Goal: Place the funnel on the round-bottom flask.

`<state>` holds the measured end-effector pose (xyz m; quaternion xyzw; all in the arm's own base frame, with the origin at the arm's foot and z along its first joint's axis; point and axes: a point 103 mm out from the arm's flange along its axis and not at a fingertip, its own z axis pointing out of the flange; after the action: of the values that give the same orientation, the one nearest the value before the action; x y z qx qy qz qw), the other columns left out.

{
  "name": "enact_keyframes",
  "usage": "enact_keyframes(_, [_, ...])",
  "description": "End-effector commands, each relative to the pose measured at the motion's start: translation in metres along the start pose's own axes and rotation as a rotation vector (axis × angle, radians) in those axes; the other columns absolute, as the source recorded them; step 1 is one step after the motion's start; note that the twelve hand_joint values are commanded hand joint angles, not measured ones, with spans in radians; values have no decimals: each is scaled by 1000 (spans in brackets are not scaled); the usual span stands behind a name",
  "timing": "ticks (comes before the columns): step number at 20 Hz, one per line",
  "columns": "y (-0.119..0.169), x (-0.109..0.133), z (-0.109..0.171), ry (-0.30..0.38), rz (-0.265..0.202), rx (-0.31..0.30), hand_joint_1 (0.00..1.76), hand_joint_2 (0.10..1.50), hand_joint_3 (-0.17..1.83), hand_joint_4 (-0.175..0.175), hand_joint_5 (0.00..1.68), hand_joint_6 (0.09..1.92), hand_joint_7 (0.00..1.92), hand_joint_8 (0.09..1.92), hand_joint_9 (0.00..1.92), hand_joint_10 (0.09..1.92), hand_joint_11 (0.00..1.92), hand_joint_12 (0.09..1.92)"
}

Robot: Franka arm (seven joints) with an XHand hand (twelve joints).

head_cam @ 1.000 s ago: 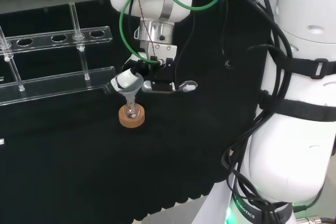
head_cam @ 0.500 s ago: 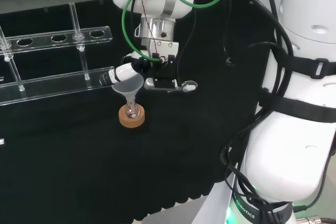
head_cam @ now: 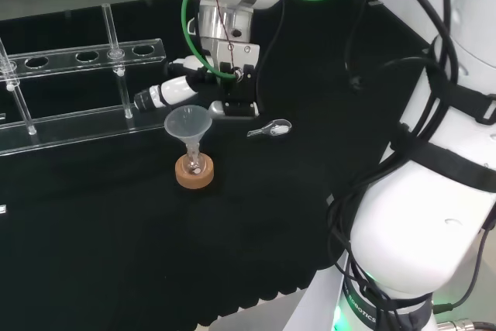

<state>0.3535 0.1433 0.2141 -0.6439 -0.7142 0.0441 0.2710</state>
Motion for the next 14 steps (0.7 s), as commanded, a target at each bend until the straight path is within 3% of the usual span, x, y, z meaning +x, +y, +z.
enact_keyframes(1, [-22,2,-56,-128,-78,-120,239,647,29,36,0,87,0,87,0,87,0,155])
enact_keyframes(3, [-38,-24,-81,-165,-116,-144,263,650,28,36,0,87,0,87,0,87,0,151])
enact_keyframes(7, [-44,-53,-98,-213,-105,-148,289,655,23,35,0,87,0,87,0,87,0,191])
enact_keyframes(14, [-30,-59,-99,-266,-63,-110,304,661,17,34,0,87,0,87,0,87,0,277])
